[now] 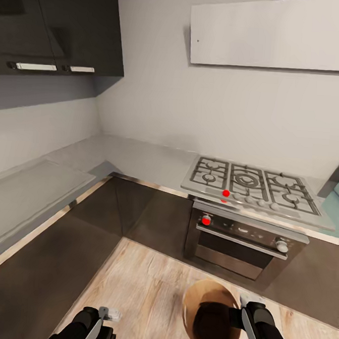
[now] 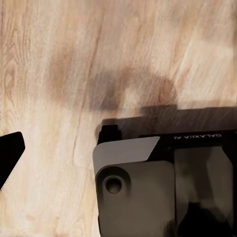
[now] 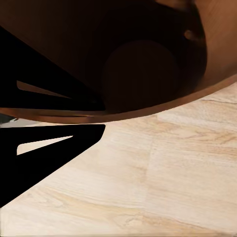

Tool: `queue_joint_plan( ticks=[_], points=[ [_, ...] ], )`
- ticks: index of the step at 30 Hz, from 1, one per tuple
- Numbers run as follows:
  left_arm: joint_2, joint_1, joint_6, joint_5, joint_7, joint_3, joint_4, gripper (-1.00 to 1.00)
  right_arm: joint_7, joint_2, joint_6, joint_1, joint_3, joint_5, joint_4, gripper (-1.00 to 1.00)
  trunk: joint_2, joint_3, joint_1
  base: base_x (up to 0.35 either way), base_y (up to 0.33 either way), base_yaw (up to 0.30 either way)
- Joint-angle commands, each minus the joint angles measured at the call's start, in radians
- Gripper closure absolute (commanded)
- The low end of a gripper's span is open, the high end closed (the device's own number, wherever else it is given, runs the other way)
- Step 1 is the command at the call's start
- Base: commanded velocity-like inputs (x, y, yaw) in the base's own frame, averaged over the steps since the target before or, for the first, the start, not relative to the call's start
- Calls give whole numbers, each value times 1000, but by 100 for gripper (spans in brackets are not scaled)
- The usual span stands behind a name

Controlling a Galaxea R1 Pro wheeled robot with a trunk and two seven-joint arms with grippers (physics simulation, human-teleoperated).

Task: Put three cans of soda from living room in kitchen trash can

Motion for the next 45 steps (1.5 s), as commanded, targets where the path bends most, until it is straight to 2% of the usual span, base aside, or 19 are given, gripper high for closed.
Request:
queue_joint_plan(
  ticks=[1,5,8,13,28,33,34,41,45],
  points=[
    [0,0,-4,0,0,0,0,-100,6,1,-1,0,0,-7,2,100,7,3,-4,0,0,-260],
    [1,0,-11,-1,-1,-2,18,-100,6,1,-3,0,1,-8,5,100,35,16,-19,0,0,-272],
    [0,0,-35,2,-1,0,76,-100,6,0,-5,0,-1,-8,21,100,35,16,-19,0,0,-281],
    [-1,0,-70,3,-1,1,112,-100,7,0,-8,0,-2,-8,43,100,35,16,-19,0,0,-284],
    [-1,0,-80,4,-1,1,120,-100,8,-2,-15,0,-5,-8,67,100,35,16,-19,0,0,-281],
    [-1,0,-81,4,-1,0,120,-100,34,-10,-91,23,-5,-8,86,100,35,17,-19,0,0,-107],
    [-2,0,-82,3,-1,0,120,-100,66,-11,-124,39,-5,-7,91,100,35,17,-19,0,0,-31],
    [-1,0,-81,3,-1,-1,120,-100,95,-15,-151,53,-6,-5,117,100,35,17,-19,0,0,-11],
    [-1,0,-80,3,-2,-1,120,-100,98,-19,-173,55,-6,-1,168,100,35,17,-19,0,0,-13]
  ],
)
